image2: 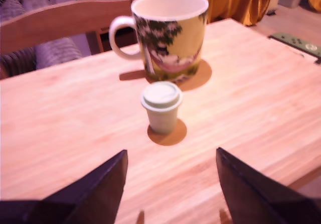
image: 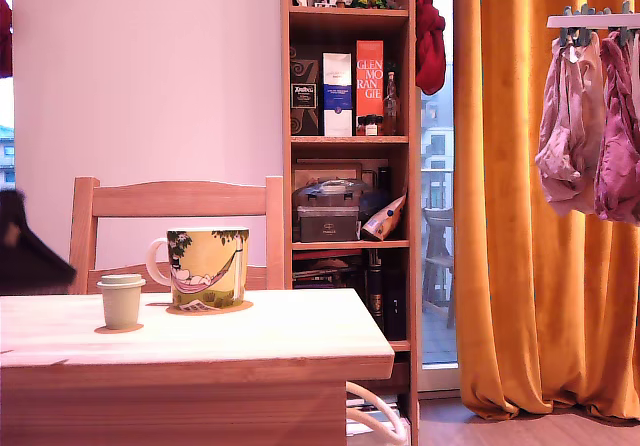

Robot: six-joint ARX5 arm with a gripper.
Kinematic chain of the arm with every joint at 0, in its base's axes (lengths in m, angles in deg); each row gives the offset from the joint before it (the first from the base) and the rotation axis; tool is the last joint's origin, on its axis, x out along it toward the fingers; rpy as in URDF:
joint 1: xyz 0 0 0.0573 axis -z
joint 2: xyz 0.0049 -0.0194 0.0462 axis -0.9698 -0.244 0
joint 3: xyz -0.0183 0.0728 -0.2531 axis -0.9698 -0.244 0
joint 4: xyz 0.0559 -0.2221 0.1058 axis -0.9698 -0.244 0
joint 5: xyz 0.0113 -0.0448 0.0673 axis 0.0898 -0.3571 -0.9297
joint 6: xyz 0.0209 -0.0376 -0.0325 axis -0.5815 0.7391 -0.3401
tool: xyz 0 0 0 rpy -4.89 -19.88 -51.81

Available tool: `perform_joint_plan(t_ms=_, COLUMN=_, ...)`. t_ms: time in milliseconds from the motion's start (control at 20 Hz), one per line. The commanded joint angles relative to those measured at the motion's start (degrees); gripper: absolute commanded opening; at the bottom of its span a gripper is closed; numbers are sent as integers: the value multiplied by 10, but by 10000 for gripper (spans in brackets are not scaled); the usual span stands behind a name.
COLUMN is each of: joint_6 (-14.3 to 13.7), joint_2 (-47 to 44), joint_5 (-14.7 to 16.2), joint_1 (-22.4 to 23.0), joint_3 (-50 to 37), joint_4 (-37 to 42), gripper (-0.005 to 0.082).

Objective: Pick up the coffee capsules on the table and drop them inside the coffee cup

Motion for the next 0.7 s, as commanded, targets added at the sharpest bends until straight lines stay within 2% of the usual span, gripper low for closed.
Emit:
perform_joint_plan(t_ms=0, joint_6=-5, joint_2=-29, joint_5=6, joint_1=-2, joint_3=-10, joint_4=30, gripper=510)
perform_joint_plan(t_ms=250, joint_6=-6, joint_2=-107, joint_5=12, joint_1=-3, joint_3=-7, joint_4=104, gripper=510)
perform_joint_plan(t_ms=650, joint_6=-24, joint_2=-207, joint_5=41, joint_1=-36, joint_3=42, joint_4=129, gripper=510)
